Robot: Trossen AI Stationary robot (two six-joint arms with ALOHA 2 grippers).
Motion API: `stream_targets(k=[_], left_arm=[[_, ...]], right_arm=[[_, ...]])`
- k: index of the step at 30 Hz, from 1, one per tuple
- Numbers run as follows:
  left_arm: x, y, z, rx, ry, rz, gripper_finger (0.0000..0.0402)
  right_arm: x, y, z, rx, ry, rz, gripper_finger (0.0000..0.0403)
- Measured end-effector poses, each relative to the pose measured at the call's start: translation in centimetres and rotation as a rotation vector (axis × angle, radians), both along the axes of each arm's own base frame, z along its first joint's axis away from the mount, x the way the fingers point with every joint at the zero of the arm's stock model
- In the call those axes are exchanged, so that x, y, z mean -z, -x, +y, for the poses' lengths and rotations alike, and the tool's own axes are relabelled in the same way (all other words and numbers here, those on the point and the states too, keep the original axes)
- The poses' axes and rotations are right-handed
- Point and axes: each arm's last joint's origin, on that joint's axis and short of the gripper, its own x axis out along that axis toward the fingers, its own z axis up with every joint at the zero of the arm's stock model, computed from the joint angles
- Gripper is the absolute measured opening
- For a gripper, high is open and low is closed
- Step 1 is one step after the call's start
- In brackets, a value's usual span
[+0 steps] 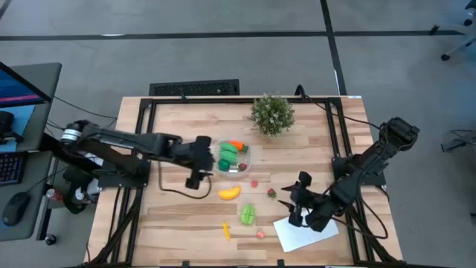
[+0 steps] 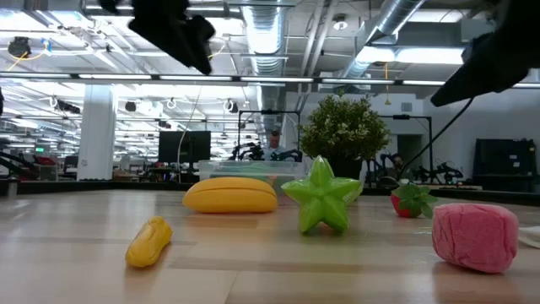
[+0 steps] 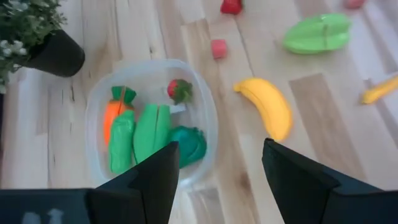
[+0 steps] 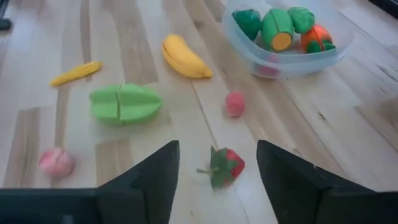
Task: Pick and placing Produce into tupperware
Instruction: Put the red strawberry into the transparent container
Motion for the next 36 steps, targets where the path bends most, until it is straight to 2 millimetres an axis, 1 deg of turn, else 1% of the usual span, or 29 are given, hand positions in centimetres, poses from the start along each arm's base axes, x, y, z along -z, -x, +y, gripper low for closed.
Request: stream_targets(k=[3, 6, 12, 14, 16, 21, 26, 31, 36], left_arm=[[-0.2, 2.1, -0.8, 0.005, 0.015, -0.054, 0.022], [-0.1, 4.2, -1.5, 0.007, 0.023, -0.114, 0.0219], [0.1, 7.7, -2.2, -0.036, -0.005, -0.234, 0.0219], [0.1, 8.6, -2.3, -0.047, -0.005, -0.261, 0.0219], [0.1, 9.3, -2.4, -0.045, 0.001, -0.285, 0.0219], [-0.1, 10.2, -2.6, -0.039, 0.003, -0.347, 0.0219], [-0.1, 10.2, -2.9, -0.044, -0.012, -0.355, 0.0219], [0.0, 10.1, -2.9, -0.057, -0.013, -0.349, 0.0219], [-0.1, 10.0, -2.9, -0.065, -0.011, -0.355, 0.0219]], right_arm=[[0.3, -0.6, -0.5, 0.051, -0.025, -0.001, 0.0238], [1.3, -1.4, -0.9, 0.097, -0.038, 0.026, 0.0257], [4.3, -3.1, -1.3, 0.192, -0.057, 0.066, 0.0263], [5.2, -3.6, -1.2, 0.226, -0.082, 0.05, 0.0263], [5.9, -3.7, -1.2, 0.269, -0.085, 0.034, 0.0263], [7.6, -4.5, -0.7, 0.309, -0.112, 0.004, 0.0263], [8.8, -5.1, -0.2, 0.326, -0.1, 0.008, 0.0263], [10.0, -5.3, -0.2, 0.338, -0.07, 0.032, 0.0262], [10.6, -5.2, -0.1, 0.362, -0.058, 0.02, 0.0246]])
